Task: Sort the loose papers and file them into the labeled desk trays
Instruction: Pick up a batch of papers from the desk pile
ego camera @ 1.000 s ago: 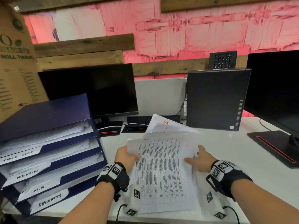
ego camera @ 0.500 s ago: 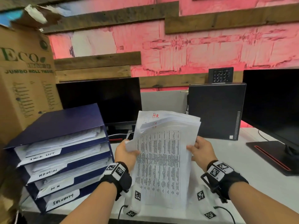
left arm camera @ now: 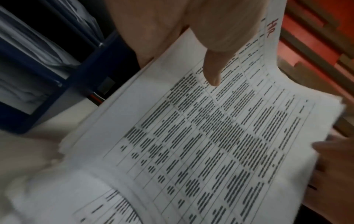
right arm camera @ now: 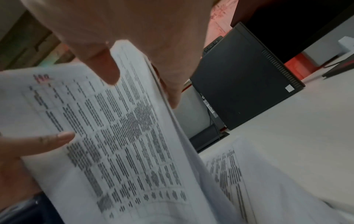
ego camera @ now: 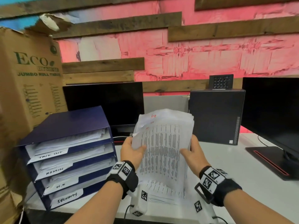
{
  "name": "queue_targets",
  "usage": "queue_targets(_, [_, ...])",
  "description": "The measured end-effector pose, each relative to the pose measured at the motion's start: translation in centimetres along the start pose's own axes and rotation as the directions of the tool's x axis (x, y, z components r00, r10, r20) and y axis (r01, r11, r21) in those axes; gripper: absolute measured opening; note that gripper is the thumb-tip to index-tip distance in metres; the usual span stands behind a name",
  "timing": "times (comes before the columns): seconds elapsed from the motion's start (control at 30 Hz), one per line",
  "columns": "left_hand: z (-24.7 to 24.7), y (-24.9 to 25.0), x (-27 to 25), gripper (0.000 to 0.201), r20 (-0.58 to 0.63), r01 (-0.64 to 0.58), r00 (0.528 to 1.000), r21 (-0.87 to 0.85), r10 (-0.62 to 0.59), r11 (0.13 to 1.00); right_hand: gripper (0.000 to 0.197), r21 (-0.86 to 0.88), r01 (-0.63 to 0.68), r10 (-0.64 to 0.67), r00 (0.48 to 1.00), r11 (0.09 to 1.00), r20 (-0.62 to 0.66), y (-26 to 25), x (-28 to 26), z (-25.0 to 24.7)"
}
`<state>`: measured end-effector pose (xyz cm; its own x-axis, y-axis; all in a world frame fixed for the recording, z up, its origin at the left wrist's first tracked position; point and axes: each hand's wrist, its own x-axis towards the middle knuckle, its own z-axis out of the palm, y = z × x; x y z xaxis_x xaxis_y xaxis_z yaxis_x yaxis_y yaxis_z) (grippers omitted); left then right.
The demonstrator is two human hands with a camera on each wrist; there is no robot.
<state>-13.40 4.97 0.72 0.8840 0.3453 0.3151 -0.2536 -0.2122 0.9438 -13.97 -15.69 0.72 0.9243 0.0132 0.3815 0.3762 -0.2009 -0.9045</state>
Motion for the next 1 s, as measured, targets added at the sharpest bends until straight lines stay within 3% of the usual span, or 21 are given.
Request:
queue_targets(0.1, [0.1, -0.7, -0.8, 0.055, 0.035, 0.016, 0.999, 0.054, -0.018, 0.998, 0.054, -0.062, -0.081, 0.086, 0.993, 0.995, 0.076, 1.1, -0.6, 1.0])
queue_targets(0.23, [-0.2, -0.9, -0.6, 0.065, 0.012, -0.019, 1.0, 0.02, 0.019, 1.0, 0.044, -0.027, -0.112, 0.112, 0.993, 0.993, -0.022, 1.6, -0.4, 2.0])
queue_targets(0.3, [-0.4, -0.8, -0.6, 0.069, -0.018, -0.038, 0.999, -0.011, 0.037, 0.999, 0.05, 0.014, -0.114, 0.114, 0.991, 0.993, -0.067, 1.8, -0.5, 2.1])
queue_targets(0.4, [-0.8, -1.0, -0.6, 0.074, -0.002, -0.048, 0.999, -0.072, 0.048, 0.996, 0.066, 0.036, -0.122, 0.123, 0.992, 0.992, -0.036, 2.4, -0.9, 2.2])
queue_targets(0.47, [-0.9, -1.1, -0.7, 0.072, 0.037, -0.037, 0.999, -0.029, 0.038, 0.999, 0.068, 0.032, -0.139, 0.139, 0.99, 0.99, 0.007, 2.5, -0.9, 2.2])
queue_targets(0.57, [-0.6, -0.8, -0.9, 0.063, 0.053, -0.059, 0.997, 0.023, 0.058, 0.998, 0.054, -0.006, -0.137, 0.136, 0.99, 0.991, -0.026, 2.5, -0.4, 2.3])
queue_targets(0.73, [-0.6, -0.2, 0.0, 0.029, -0.191, -0.132, 0.972, 0.046, 0.138, 0.99, 0.037, -0.071, -0.139, 0.135, 0.989, 0.988, -0.058, 2.7, 0.3, 2.1])
queue_targets(0.87, [-1.5, 0.2, 1.3, 0.006, -0.256, -0.182, 0.933, 0.267, 0.252, 0.946, 0.036, -0.094, -0.147, 0.14, 0.987, 0.985, -0.072, 2.7, 0.8, 1.9])
queue_targets(1.0, [-2.5, 0.8, 1.9, 0.015, -0.263, -0.144, 0.944, 0.216, 0.2, 0.966, 0.036, -0.124, -0.132, 0.121, 0.988, 0.983, -0.09, 3.0, 1.3, 1.6])
